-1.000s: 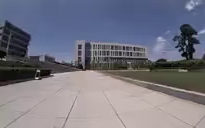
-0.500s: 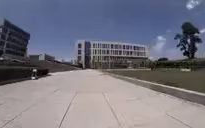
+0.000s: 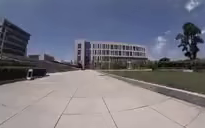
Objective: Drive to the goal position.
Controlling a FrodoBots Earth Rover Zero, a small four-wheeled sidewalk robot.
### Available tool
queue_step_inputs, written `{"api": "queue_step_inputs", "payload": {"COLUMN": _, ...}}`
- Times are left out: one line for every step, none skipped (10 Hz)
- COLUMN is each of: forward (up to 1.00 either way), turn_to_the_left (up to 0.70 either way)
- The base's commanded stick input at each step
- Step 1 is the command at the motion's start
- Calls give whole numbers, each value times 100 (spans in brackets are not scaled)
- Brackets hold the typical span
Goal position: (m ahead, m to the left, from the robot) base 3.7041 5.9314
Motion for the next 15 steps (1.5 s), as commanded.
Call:
{"api": "queue_step_inputs", "payload": {"forward": 70, "turn_to_the_left": 0}}
{"api": "queue_step_inputs", "payload": {"forward": 70, "turn_to_the_left": 0}}
{"api": "queue_step_inputs", "payload": {"forward": 70, "turn_to_the_left": 0}}
{"api": "queue_step_inputs", "payload": {"forward": 70, "turn_to_the_left": 0}}
{"api": "queue_step_inputs", "payload": {"forward": 70, "turn_to_the_left": 0}}
{"api": "queue_step_inputs", "payload": {"forward": 70, "turn_to_the_left": 16}}
{"api": "queue_step_inputs", "payload": {"forward": 70, "turn_to_the_left": 27}}
{"api": "queue_step_inputs", "payload": {"forward": 70, "turn_to_the_left": 27}}
{"api": "queue_step_inputs", "payload": {"forward": 70, "turn_to_the_left": 27}}
{"api": "queue_step_inputs", "payload": {"forward": 70, "turn_to_the_left": 27}}
{"api": "queue_step_inputs", "payload": {"forward": 70, "turn_to_the_left": 27}}
{"api": "queue_step_inputs", "payload": {"forward": 70, "turn_to_the_left": 27}}
{"api": "queue_step_inputs", "payload": {"forward": 70, "turn_to_the_left": 11}}
{"api": "queue_step_inputs", "payload": {"forward": 70, "turn_to_the_left": 0}}
{"api": "queue_step_inputs", "payload": {"forward": 70, "turn_to_the_left": 0}}
